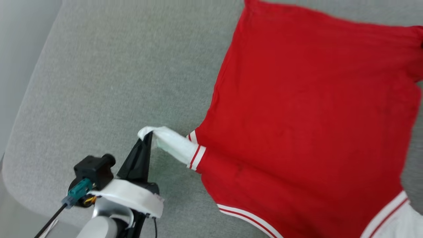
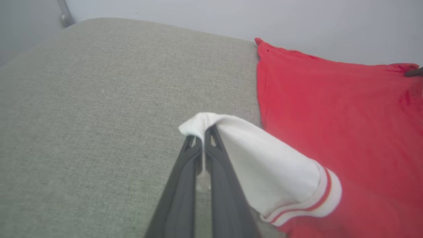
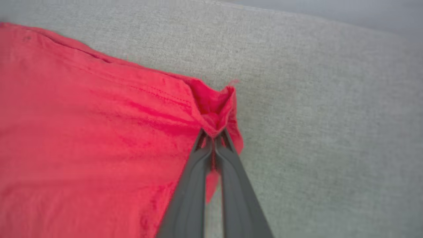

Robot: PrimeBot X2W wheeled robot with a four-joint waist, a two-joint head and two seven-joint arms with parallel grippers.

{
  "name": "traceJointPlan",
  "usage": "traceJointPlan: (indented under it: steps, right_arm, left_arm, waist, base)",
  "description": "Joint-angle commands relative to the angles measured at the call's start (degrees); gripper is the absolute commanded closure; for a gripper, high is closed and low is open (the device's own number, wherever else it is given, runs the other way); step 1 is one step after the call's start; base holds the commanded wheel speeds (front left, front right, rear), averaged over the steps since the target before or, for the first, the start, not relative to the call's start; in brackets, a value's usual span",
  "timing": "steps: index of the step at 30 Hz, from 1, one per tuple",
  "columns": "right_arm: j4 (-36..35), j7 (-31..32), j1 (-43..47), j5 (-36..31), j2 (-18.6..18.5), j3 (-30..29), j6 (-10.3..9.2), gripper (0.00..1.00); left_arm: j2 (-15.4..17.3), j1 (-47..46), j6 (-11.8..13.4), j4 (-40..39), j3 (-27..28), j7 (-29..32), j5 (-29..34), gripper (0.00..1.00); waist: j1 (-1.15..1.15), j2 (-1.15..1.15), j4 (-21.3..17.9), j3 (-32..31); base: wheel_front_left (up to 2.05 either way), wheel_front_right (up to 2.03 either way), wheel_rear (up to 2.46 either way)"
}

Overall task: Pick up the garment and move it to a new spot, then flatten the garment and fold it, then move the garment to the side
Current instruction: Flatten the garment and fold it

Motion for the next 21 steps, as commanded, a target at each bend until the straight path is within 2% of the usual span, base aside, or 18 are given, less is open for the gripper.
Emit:
traceJointPlan:
  steps: [1,8,13,16,21]
  right_arm:
    - [-1.23,0.14,1.72,1.04,-1.17,0.86,-0.04,1.00]
    - [-13.80,2.11,14.59,8.78,-6.52,7.89,-0.04,1.00]
    - [-25.84,3.71,29.32,13.60,-9.62,6.56,-0.04,1.00]
    - [-32.45,4.87,40.24,14.76,-8.61,2.75,-0.04,1.00]
    - [-41.47,6.80,58.42,14.52,-2.59,-5.14,-0.03,1.00]
  left_arm:
    - [0.42,0.86,0.43,0.30,0.49,-0.05,-0.25,1.00]
    - [2.85,6.49,3.07,0.23,3.23,0.47,-1.48,1.00]
    - [4.24,10.01,4.66,-0.63,4.69,1.65,-2.39,1.00]
    - [5.00,11.78,5.58,-0.95,5.41,2.33,-2.83,1.00]
    - [5.66,13.77,6.03,-1.25,6.02,3.53,-3.86,1.00]
  waist:
    - [-0.01,0.00,-2.87,-3.66]
    - [-0.01,0.00,-9.74,-10.61]
    - [-0.01,0.00,-14.14,-13.97]
    - [-0.01,0.00,-16.39,-15.61]
    - [-0.01,0.00,-19.03,-16.74]
  base:
    - [0.00,0.00,0.00]
    - [0.00,0.00,0.00]
    - [0.00,0.00,0.00]
    - [0.00,0.00,0.00]
    - [0.00,0.00,0.00]
